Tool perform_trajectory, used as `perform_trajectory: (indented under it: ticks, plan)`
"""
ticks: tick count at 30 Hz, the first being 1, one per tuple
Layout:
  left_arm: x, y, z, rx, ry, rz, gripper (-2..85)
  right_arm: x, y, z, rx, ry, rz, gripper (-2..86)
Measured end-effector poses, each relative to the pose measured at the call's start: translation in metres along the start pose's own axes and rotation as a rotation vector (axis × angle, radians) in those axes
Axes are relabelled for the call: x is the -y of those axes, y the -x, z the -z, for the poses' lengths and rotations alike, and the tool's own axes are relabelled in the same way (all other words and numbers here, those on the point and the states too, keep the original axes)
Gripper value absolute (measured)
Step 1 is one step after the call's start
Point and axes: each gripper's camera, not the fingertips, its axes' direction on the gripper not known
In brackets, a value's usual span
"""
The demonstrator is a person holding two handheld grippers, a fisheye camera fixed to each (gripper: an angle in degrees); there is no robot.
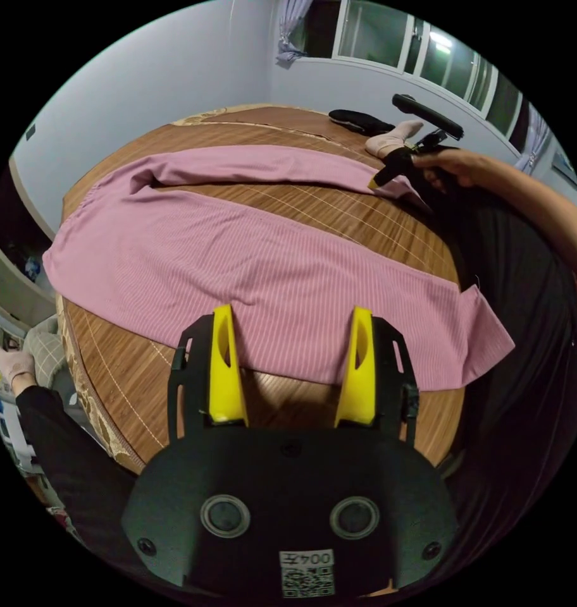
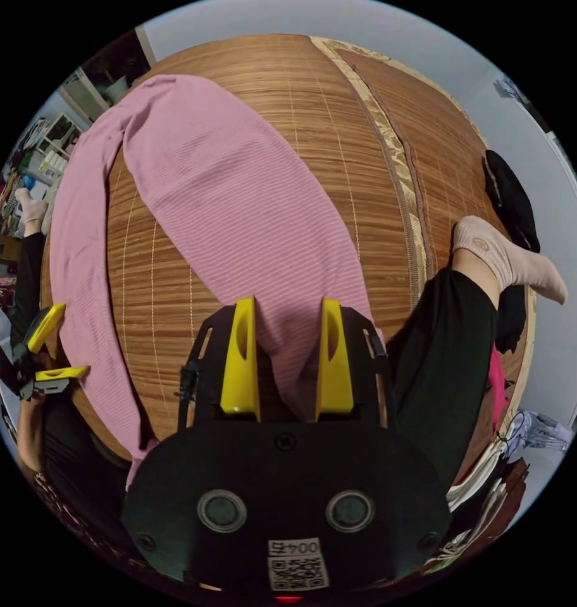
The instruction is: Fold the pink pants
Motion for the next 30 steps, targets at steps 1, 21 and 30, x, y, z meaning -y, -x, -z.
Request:
perform_trajectory:
  ticks: [1,21,30]
  plan:
    - [0.0,-0.002,0.002,-0.004,0.0,-0.005,24.0,0.001,0.0,0.0,-0.005,0.002,-0.001,14.7]
    - [0.096,0.052,0.049,0.005,0.027,0.129,22.6,0.067,0.04,0.019,0.094,-0.229,0.134,14.8]
    - [0.102,0.026,0.076,0.038,-0.001,0.035,24.4,0.074,0.028,0.006,0.069,-0.195,0.17,16.5]
